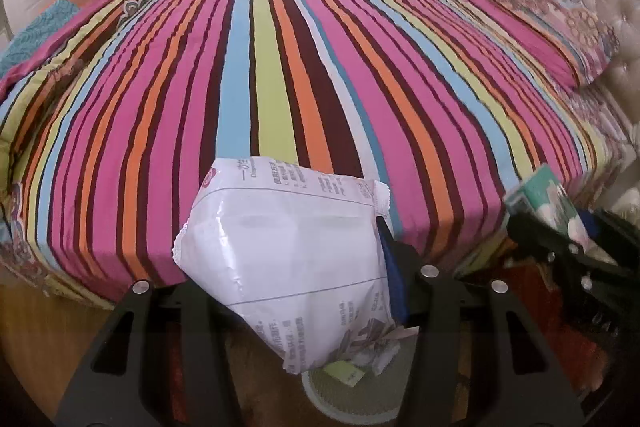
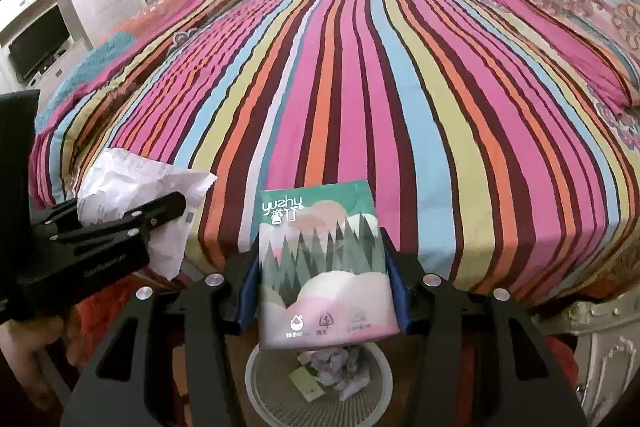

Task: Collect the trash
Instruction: 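Carry the wrapper and tissue pack down over the mesh wastebasket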

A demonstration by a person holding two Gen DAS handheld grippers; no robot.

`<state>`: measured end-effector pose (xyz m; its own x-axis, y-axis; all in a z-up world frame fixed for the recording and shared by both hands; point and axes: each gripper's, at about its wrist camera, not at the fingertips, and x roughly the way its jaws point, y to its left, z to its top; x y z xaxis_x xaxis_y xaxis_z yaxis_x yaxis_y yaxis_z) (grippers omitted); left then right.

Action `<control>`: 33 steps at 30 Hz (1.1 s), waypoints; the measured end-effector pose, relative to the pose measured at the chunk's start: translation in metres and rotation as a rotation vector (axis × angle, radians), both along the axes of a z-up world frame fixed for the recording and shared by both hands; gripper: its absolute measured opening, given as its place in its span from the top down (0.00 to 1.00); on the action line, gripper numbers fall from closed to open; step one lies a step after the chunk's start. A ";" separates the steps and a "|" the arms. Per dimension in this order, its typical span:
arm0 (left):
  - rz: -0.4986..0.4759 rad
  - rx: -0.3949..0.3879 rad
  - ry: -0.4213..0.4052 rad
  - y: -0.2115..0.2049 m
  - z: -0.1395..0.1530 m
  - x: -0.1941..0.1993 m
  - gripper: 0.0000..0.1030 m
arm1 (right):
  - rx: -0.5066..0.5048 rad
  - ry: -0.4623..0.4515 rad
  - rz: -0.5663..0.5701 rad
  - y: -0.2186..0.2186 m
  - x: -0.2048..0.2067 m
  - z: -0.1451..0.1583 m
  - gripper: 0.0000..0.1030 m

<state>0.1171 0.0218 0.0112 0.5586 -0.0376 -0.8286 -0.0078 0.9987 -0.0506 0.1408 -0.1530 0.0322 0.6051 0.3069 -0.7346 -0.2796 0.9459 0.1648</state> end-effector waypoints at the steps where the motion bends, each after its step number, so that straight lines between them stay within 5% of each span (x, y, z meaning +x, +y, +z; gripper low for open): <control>1: -0.004 0.005 0.007 -0.001 -0.003 -0.007 0.50 | -0.001 0.007 0.001 0.001 -0.005 -0.002 0.52; 14: -0.024 0.001 0.140 -0.004 -0.054 -0.073 0.50 | -0.022 0.105 -0.009 0.002 -0.041 -0.028 0.52; 33: -0.058 0.013 0.333 -0.020 -0.106 -0.076 0.50 | -0.026 0.371 -0.078 -0.014 -0.050 -0.090 0.52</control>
<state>0.0415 0.0016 -0.0953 0.2547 -0.0500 -0.9657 0.0350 0.9985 -0.0425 0.0906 -0.1670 -0.0575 0.3171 0.2488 -0.9152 -0.1319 0.9672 0.2173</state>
